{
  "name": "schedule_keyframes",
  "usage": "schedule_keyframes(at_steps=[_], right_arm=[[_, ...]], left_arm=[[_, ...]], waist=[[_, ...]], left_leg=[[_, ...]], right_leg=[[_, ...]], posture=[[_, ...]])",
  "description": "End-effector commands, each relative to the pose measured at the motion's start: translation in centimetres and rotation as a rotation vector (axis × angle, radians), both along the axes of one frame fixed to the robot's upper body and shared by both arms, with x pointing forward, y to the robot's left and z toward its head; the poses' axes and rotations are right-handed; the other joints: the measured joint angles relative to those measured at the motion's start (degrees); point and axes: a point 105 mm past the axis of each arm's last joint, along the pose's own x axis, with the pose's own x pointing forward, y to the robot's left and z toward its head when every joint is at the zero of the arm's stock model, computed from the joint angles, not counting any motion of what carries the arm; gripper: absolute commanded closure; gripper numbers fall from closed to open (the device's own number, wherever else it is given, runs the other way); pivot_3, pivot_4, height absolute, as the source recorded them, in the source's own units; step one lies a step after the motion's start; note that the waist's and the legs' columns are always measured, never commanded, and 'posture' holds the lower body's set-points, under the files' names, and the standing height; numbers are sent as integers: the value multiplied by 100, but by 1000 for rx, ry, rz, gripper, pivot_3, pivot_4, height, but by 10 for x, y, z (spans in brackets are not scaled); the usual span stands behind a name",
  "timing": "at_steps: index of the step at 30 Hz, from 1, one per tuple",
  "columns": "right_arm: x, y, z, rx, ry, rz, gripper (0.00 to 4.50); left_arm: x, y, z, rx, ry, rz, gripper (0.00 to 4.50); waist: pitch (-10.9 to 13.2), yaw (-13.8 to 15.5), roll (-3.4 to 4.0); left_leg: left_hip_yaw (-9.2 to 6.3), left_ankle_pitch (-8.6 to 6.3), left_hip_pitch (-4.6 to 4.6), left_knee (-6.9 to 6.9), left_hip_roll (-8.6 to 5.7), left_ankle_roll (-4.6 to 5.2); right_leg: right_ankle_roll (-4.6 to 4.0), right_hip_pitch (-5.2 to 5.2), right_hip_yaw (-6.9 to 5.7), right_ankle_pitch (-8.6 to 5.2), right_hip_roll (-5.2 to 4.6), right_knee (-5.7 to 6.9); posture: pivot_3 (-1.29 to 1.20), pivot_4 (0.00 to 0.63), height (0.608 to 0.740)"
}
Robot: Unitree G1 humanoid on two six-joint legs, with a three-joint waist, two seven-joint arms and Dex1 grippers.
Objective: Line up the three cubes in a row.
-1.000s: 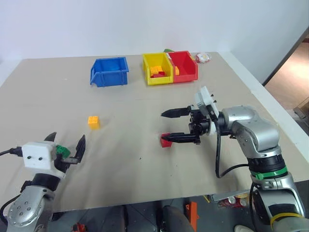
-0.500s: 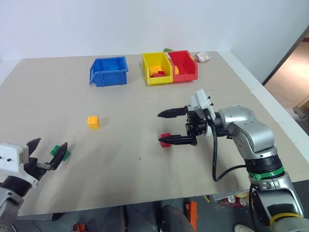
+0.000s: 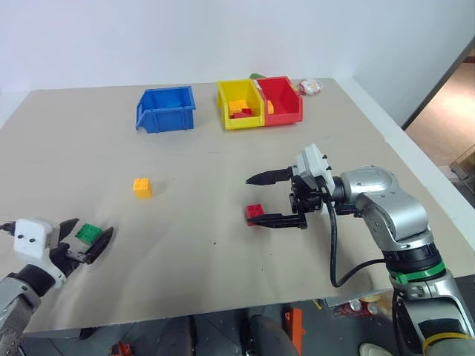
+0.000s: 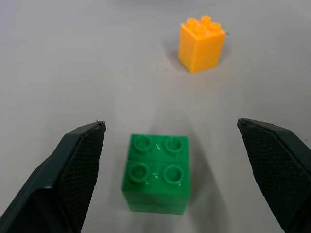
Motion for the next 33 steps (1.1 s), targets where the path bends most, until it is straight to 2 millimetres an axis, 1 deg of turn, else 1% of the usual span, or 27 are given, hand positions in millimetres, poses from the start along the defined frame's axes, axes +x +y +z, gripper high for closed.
schedule_keyframes(at_steps=[1,3,5,7,8,9,10,11,12,13,18,19,21,24,27,30,33], right_arm=[[-6,-2,6,-9,-54,4,17],[-6,-4,3,-17,-57,-1,0],[-6,-6,2,-22,-59,-7,0],[-6,-6,2,-23,-61,-9,0],[-6,-7,2,-24,-62,-10,0],[-6,-7,2,-25,-63,-11,0],[-6,-7,2,-26,-64,-12,0],[-6,-8,2,-27,-65,-15,0],[-5,-8,2,-29,-67,-19,0],[-5,-9,3,-30,-70,-22,0],[-1,-10,6,-40,-88,-26,0],[0,-10,8,-34,-82,-21,0],[0,-9,11,-23,-65,-7,0],[1,-7,10,-20,-36,11,0],[1,-9,2,-56,-30,26,0],[3,-12,-4,-87,-34,30,0],[7,-13,-6,-92,-41,18,0]], left_arm=[[2,1,-8,39,48,-12,244],[3,4,-12,41,63,4,758],[3,5,-14,47,76,10,1426],[4,5,-15,53,79,6,2228],[4,5,-15,56,77,3,2455],[4,4,-14,57,72,-1,2902],[4,3,-13,59,65,-5,3152],[5,2,-11,75,50,-17,3145],[7,-4,-6,102,30,-60,3145],[9,-15,-1,125,12,-125,3145],[13,-81,14,194,-20,-534,3145],[15,-96,16,215,-17,-641,3145],[24,-117,20,235,-6,-793,3145],[42,-136,23,250,6,-919,3145],[59,-162,25,262,-1,-1032,3145],[67,-185,25,292,-5,-1113,3145],[71,-201,24,290,5,-1161,3145]], waist=[[-1,0,-1],[-1,0,-1],[-1,-1,-1],[-1,-1,-1],[-1,0,-1],[-1,0,-1],[-1,0,-1],[-1,0,-1],[-1,0,-1],[-1,0,-2],[-1,19,-2],[-1,18,-2],[-1,17,-2],[-1,16,-2],[-2,3,0],[-2,-1,0],[-2,0,0]], left_leg=[[0,0,0,0,0,0],[2,0,0,-1,0,0],[5,0,0,-2,0,0],[8,0,0,-2,1,0],[8,0,0,-2,2,0],[7,0,0,-2,2,0],[8,0,0,-2,2,0],[8,0,0,-2,2,0],[9,0,0,-1,2,0],[9,0,-1,-1,2,-1],[11,-4,-5,-1,0,-7],[14,-5,-5,0,-1,-8],[16,-4,-8,1,-3,-7],[18,3,-8,5,-9,3],[21,4,-5,9,-3,4],[24,4,-18,10,-3,4],[20,0,-22,11,2,2]], right_leg=[[0,0,0,0,0,0],[0,-2,1,0,1,0],[-1,-4,6,1,1,0],[-1,-6,9,2,2,0],[-1,-7,9,2,3,0],[-1,-7,9,2,3,0],[-2,-7,9,3,3,0],[-2,-7,9,3,2,0],[-2,-7,11,3,2,0],[-2,-8,11,3,1,0],[-6,-11,8,6,-2,0],[-6,-10,9,6,-4,0],[-5,-11,12,13,-1,0],[2,-11,17,22,28,-1],[34,-8,28,38,47,0],[47,-13,46,31,78,1],[46,-20,55,31,93,13]], posture=[[0,150,740],[0,150,740],[0,150,740],[0,150,740],[0,150,740],[0,150,740],[0,150,740],[0,150,740],[0,150,740],[0,150,740],[0,150,740],[0,150,740],[0,150,740],[0,150,740],[0,150,740],[0,150,740],[0,150,740]])
